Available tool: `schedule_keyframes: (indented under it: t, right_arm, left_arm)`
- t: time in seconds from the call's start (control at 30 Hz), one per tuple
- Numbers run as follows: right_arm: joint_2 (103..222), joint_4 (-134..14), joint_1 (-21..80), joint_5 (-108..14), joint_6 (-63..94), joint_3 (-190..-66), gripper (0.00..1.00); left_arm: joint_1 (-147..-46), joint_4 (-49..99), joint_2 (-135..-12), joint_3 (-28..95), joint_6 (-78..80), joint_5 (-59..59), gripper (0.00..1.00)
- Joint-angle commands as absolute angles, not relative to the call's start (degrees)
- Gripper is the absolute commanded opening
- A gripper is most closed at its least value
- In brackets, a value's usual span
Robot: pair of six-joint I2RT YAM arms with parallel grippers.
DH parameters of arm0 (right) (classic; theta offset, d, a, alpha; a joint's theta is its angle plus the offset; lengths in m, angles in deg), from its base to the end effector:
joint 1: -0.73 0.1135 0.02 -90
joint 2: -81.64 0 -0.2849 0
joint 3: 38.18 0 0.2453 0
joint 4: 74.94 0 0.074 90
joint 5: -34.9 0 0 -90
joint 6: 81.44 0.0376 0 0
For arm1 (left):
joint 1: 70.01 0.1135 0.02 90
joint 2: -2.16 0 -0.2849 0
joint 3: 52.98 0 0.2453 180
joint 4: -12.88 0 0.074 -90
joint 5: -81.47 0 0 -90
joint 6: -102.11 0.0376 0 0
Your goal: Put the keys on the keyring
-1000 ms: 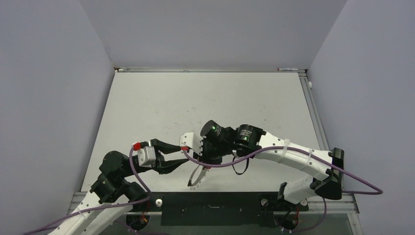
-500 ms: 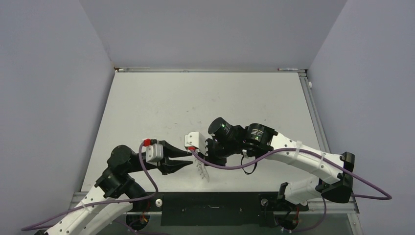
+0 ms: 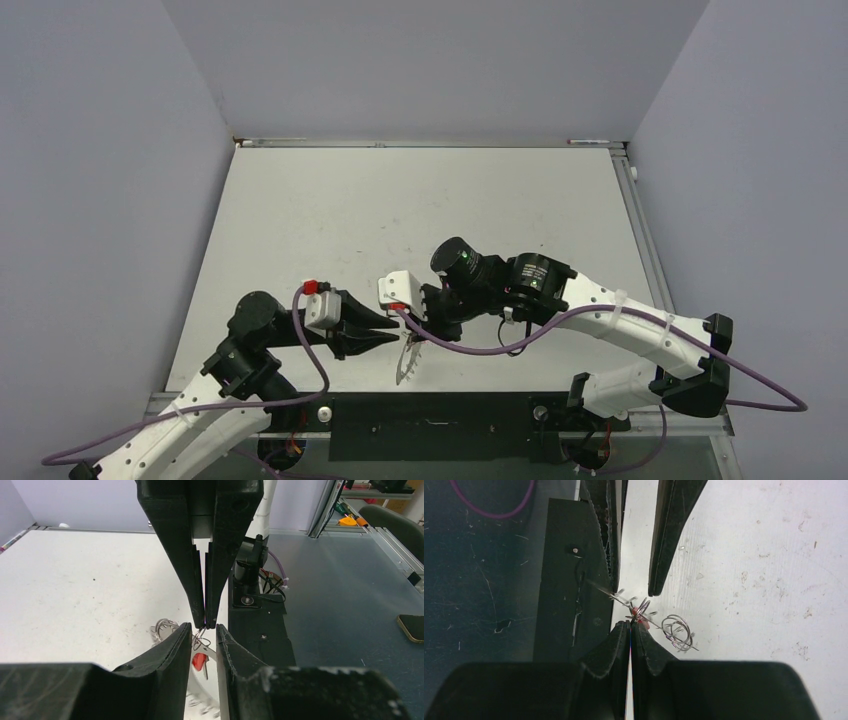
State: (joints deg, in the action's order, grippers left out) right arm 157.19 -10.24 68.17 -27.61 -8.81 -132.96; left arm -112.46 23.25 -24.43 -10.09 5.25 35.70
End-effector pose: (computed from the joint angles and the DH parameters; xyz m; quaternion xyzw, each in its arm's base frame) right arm 0.0821 0.2429 0.3936 -0.6727 0.6031 0.3550 0.2404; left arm 0.0569 -0.0876 0.3203 0.4558 0.5052 -0.5161 0.5202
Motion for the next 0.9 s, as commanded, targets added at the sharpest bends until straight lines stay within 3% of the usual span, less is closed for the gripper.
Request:
schedule_keyframes:
  t: [0.0, 0.47, 0.63, 0.77, 0.87]
  right_arm:
    - [154.96, -14.51, 67.83, -25.24, -10.14, -133.77, 0.05]
    - [153.97, -16.71, 67.73, -24.25, -11.05, -134.78, 0.05]
    - [153.54, -16.94, 67.78, -23.5, -11.28, -134.87, 0.05]
    - [153.44, -16.91, 67.8, -22.6, -11.62, -134.96, 0.05]
    - [153.36, -17.33, 67.77, -22.51, -11.66, -134.91, 0.05]
  left_arm:
    - [-113.02, 20.1, -25.16, -9.82, 4.55, 37.35, 0.21]
    - [-113.68, 20.39, -25.94, -9.82, 4.46, 37.12, 0.2]
    - [-113.66, 20.84, -25.8, -9.82, 4.89, 36.23, 0.25]
    - [-113.64, 21.02, -25.56, -9.89, 5.07, 35.73, 0.37]
    - [-113.69, 20.97, -25.55, -9.91, 5.07, 35.87, 0.37]
